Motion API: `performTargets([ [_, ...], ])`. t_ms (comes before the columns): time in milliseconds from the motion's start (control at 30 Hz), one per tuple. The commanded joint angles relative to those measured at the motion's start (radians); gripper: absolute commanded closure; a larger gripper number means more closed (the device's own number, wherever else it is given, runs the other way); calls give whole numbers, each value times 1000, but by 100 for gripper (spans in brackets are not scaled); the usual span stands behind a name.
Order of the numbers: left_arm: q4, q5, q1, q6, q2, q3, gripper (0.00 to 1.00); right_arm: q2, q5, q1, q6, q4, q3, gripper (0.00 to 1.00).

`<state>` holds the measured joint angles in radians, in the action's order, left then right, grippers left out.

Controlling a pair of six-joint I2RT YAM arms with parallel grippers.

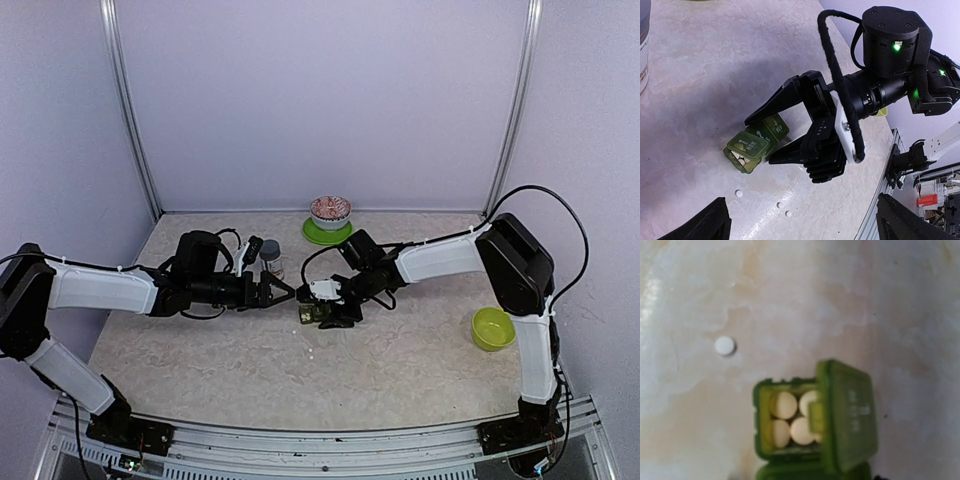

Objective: Sort the pills into containers
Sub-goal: Hold the pill container at the center of the board.

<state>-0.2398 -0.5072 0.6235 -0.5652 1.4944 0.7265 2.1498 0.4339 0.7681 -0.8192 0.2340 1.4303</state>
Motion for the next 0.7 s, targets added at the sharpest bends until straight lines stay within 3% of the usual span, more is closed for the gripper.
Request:
performTargets([
  [0, -39, -19, -5, -4, -4, -14, 1, 13, 14, -17, 11, -15, -10, 40],
  [667, -52, -34, -5, -6, 5, -13, 1, 6, 102, -31, 59, -12, -7, 58],
])
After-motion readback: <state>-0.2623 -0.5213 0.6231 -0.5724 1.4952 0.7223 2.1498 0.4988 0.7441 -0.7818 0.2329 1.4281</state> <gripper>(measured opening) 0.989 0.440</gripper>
